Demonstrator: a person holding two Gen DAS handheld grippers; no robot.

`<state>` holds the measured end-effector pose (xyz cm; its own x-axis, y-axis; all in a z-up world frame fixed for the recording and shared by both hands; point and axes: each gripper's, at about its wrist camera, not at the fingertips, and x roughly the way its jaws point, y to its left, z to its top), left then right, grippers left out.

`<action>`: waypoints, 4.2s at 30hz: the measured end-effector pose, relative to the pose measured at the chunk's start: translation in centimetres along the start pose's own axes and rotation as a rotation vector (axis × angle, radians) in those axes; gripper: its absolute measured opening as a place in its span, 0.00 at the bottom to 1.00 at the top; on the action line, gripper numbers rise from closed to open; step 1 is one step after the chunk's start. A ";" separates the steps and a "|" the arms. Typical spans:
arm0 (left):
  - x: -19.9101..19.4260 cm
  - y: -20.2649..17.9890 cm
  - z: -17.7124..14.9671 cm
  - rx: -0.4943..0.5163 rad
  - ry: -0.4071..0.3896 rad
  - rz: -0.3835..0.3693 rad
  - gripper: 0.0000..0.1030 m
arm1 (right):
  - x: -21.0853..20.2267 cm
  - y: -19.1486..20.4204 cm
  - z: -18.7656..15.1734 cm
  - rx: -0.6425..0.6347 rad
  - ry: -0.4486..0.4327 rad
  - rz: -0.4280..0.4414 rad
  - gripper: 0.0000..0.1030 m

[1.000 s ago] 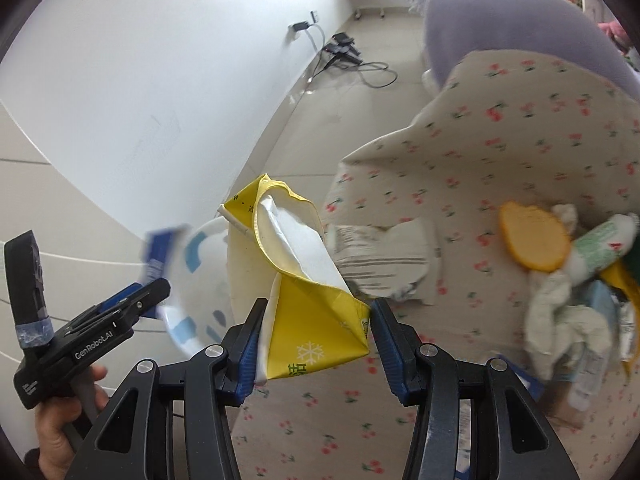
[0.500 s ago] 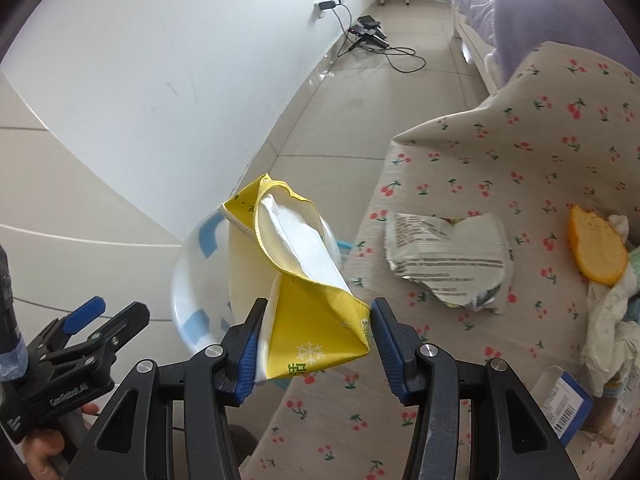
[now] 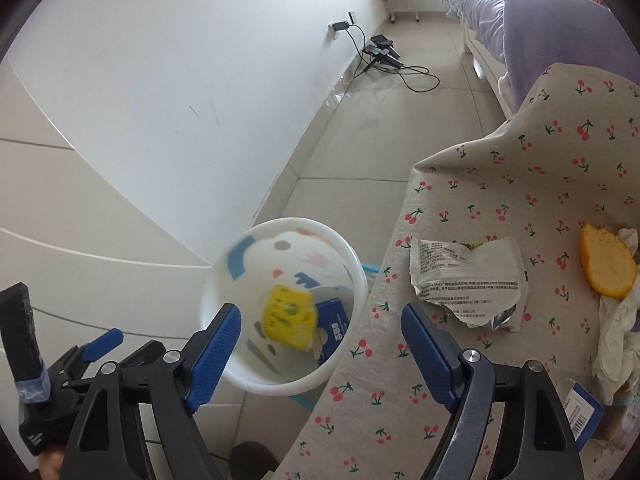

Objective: Collect trash
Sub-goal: 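Open the right tool over the wastebasket to drop the yellow-white bag, then grasp the milk carton on the bed with the right tool, then grasp the blue-white box with the left tool while the right tool lifts the carton, then carry the blue-white box to the wastebasket and open the left tool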

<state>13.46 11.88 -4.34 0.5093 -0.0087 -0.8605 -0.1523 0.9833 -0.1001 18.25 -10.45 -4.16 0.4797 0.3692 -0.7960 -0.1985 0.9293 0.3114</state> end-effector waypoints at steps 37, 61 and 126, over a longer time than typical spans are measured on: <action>-2.2 -6.5 -3.9 0.167 0.057 -0.116 0.99 | -13.0 -16.5 -7.1 0.187 0.017 -0.301 0.81; -1.7 -19.7 -7.5 0.432 0.051 -0.159 0.99 | -12.5 -22.1 -9.0 0.331 0.067 -0.268 0.53; -1.4 -13.9 -3.7 0.227 0.038 -0.354 0.59 | -15.3 -10.2 -5.5 0.178 -0.082 -0.020 0.53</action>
<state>11.72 -2.45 -3.55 0.4646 -0.3554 -0.8110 0.2191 0.9336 -0.2836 8.24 -25.59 2.05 0.5514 0.3432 -0.7604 -0.0373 0.9207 0.3885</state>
